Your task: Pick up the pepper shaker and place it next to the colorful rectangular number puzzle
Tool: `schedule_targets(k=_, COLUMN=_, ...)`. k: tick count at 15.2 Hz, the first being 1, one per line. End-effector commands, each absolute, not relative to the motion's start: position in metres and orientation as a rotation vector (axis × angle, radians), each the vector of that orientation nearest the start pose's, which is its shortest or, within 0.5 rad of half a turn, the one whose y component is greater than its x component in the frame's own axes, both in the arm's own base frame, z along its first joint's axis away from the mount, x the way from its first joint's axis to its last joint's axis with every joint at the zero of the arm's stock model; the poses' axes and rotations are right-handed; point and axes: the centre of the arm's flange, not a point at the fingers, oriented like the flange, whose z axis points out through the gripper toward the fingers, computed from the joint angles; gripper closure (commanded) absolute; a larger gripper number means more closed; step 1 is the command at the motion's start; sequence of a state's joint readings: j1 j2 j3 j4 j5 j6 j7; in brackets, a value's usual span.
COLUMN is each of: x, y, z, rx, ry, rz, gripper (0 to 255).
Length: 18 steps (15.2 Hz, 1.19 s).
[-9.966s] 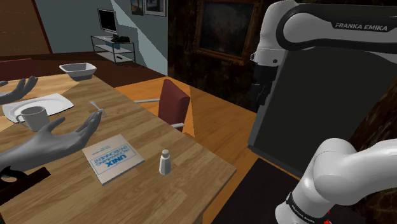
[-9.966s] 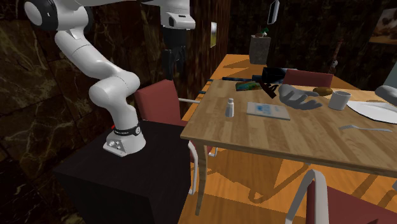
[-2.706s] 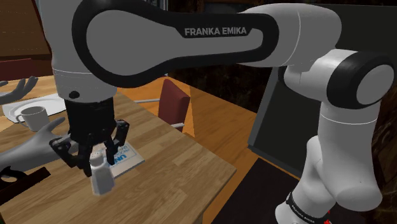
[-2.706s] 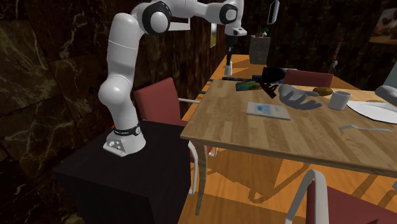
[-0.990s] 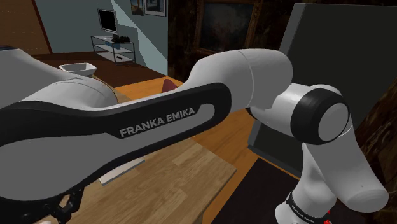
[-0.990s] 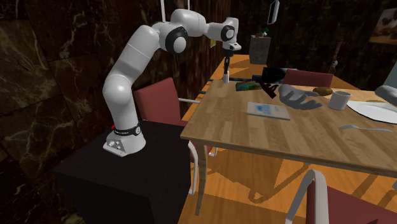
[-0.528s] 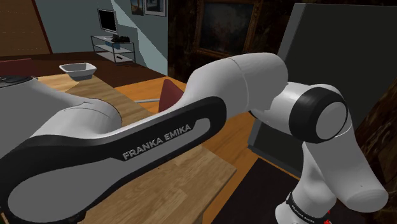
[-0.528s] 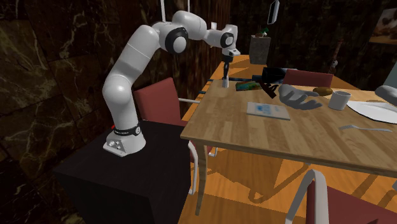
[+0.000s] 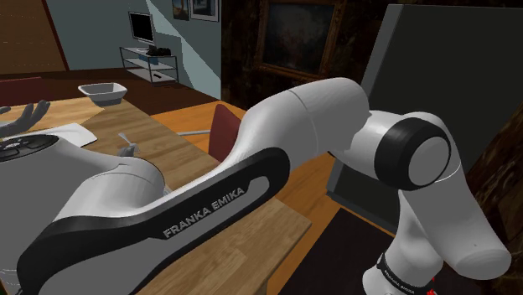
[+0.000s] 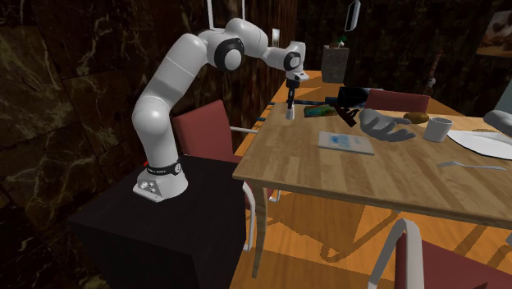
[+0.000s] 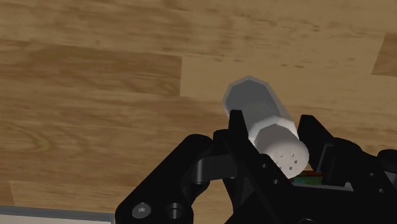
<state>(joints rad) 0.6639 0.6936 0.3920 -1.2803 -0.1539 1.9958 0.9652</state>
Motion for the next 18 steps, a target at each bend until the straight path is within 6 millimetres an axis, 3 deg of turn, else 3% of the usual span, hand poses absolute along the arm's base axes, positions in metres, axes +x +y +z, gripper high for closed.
schedule_targets(k=1, x=0.433, y=0.602, z=0.367, rx=-3.024, ry=-0.088, rz=0.072, gripper=255)
schedule_targets(k=7, x=0.433, y=0.602, z=0.367, rx=-3.024, ry=-0.088, rz=0.072, gripper=255)
schedule_targets(k=8, x=0.433, y=0.602, z=0.367, rx=-3.024, ry=-0.088, rz=0.072, gripper=0)
schedule_targets(k=13, x=0.433, y=0.602, z=0.367, rx=-3.024, ry=-0.088, rz=0.072, gripper=0)
schedule_targets(k=17, x=0.435, y=0.596, z=0.416, rx=-3.024, ry=-0.088, rz=0.072, gripper=0)
schedule_targets(k=18, x=0.435, y=0.596, z=0.416, rx=-3.024, ry=-0.088, rz=0.072, gripper=0)
